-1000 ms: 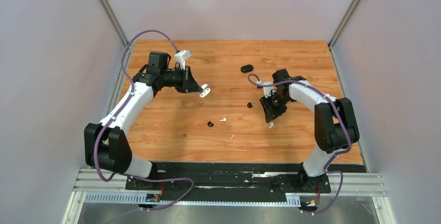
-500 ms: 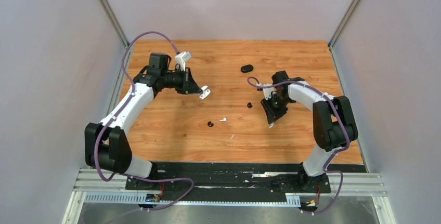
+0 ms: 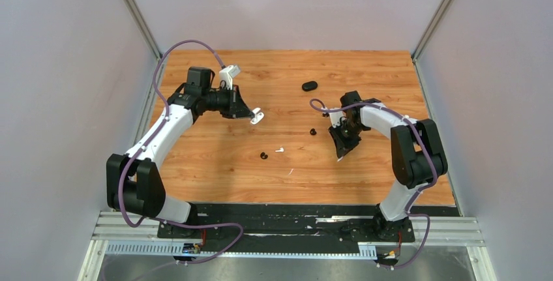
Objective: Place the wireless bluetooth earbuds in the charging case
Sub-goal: Pick up the earbud from the center of the board.
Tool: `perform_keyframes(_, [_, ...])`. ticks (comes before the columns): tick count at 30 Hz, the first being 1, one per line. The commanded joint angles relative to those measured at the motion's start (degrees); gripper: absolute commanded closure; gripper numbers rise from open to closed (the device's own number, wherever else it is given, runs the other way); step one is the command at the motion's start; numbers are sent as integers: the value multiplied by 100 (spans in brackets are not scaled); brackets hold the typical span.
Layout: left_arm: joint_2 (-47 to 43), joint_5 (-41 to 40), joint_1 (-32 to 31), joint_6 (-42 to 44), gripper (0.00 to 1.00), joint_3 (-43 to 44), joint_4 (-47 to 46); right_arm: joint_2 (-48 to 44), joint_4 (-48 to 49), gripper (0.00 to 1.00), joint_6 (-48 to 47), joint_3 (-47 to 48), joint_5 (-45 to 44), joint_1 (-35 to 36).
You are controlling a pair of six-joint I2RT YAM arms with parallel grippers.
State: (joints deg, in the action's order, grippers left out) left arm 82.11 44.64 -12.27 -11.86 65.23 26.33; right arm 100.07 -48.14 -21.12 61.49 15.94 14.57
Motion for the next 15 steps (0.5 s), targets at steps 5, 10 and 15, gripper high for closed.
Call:
perform_keyframes(5, [-179, 168, 18, 30, 100, -55, -251, -438, 41, 100, -297, 590, -94, 155])
perform_keyframes(10, [32, 464, -82, -119, 100, 27, -415, -1674, 1064, 100, -972, 862, -119, 825])
perform_keyframes(15, [346, 812, -219, -333, 100, 369, -584, -3033, 3352, 100, -1955, -89, -265, 1925])
